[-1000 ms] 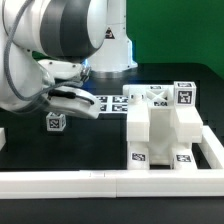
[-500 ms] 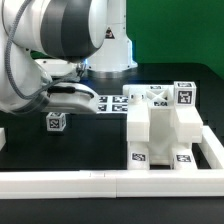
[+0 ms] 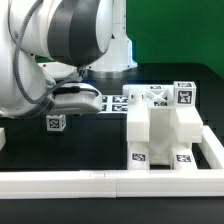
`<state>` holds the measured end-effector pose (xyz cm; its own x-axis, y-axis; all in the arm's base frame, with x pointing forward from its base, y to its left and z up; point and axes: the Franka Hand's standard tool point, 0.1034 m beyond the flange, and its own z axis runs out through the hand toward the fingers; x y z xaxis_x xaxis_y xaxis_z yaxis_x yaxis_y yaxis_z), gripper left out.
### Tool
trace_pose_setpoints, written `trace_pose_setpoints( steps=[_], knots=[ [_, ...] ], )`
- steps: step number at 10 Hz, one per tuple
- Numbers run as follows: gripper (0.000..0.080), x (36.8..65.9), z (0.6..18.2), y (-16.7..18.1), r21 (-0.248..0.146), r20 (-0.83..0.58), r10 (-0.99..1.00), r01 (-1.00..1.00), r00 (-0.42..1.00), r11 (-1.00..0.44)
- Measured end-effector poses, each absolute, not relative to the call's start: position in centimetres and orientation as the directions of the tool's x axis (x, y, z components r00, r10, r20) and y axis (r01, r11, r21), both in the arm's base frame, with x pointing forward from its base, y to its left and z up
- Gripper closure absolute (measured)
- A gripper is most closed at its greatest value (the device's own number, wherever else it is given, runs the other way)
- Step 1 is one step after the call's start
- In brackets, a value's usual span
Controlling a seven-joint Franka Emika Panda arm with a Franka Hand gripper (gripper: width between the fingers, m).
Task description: Assemble chair
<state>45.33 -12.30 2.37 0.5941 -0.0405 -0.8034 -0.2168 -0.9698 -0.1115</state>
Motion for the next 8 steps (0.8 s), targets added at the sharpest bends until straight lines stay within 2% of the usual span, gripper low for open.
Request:
trace_pose_setpoints(
  steps=[2, 5, 6, 7, 8],
  knots=[
    [0.0151, 44.4, 1.5, -12.7, -0.060, -0.857, -0.091, -0.273, 0.508, -0.960],
    [0.0151, 44.5, 0.5, -13.2, -0.019, -0.872, -0.126, -0.291, 0.472, -0.957],
    [0.0151, 44.5, 0.5, -13.2, -0.019, -0.872, -0.127, -0.292, 0.473, -0.956],
    [0.0176, 44.5, 0.5, -13.3, -0.019, -0.872, -0.127, -0.293, 0.473, -0.956],
    [0.0308, 44.5, 0.5, -13.3, -0.019, -0.872, -0.128, -0.294, 0.473, -0.956]
  ],
)
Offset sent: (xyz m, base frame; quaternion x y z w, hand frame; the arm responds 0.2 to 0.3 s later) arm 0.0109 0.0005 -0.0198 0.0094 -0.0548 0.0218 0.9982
